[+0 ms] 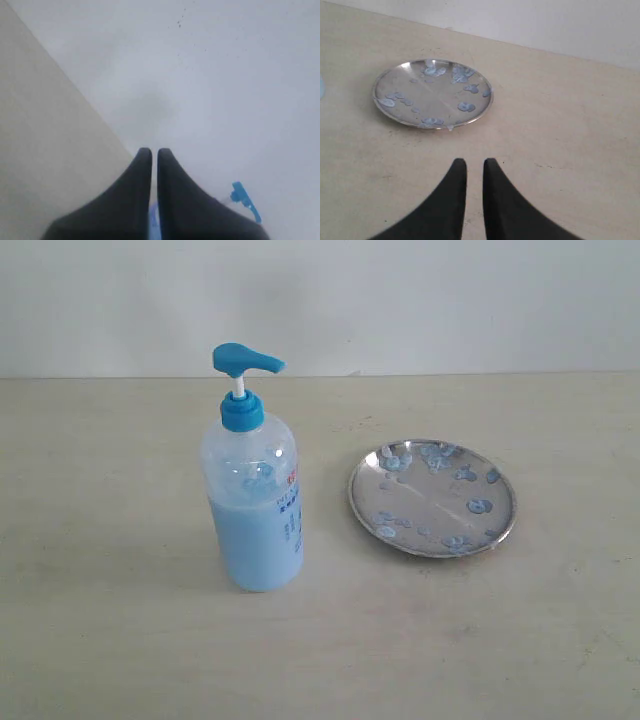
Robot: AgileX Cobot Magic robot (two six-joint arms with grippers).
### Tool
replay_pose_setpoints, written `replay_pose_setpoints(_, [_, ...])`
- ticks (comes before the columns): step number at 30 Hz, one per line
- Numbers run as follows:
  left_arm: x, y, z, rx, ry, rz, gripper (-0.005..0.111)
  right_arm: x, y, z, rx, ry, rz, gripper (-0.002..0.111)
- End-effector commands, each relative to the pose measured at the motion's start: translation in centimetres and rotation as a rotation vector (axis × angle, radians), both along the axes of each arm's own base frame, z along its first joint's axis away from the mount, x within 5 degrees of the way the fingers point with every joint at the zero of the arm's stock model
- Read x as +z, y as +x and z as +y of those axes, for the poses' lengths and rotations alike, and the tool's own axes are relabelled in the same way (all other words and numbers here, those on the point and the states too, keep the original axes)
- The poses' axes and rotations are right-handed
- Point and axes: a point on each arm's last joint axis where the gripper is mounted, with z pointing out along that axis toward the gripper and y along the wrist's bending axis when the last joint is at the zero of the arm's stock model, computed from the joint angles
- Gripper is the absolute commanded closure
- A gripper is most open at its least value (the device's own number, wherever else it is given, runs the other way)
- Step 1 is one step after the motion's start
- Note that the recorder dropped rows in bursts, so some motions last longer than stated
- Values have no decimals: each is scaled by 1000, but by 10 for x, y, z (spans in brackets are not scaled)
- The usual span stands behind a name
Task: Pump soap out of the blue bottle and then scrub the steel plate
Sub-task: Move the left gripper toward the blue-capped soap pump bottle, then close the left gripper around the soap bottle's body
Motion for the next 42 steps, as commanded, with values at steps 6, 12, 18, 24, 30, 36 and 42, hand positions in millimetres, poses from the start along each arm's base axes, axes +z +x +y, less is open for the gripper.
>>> replay_pose_setpoints(6, [37, 48, 6, 85, 522, 71, 102, 1, 0, 0, -2, -11, -9, 106])
replay_pose_setpoints(12, [29, 145, -10, -36, 743, 114, 102, 1, 0, 0, -2, -11, -9, 106])
replay_pose_setpoints(18, [-50, 162, -66, -357, 772, -32, 102, 1, 0, 0, -2, -11, -9, 106])
replay_pose_setpoints(24, [-80, 149, -83, -467, 860, -43, 102, 1, 0, 0, -2, -11, -9, 106])
replay_pose_setpoints(30, [-78, 159, -89, -487, 863, -81, 56, 1, 0, 0, -2, -11, -9, 106])
replay_pose_setpoints(36, [-76, 170, -95, -493, 842, -105, -2, 1, 0, 0, -2, -11, -9, 106])
replay_pose_setpoints(42, [-78, 162, -108, -673, 870, -190, -2, 1, 0, 0, -2, -11, -9, 106])
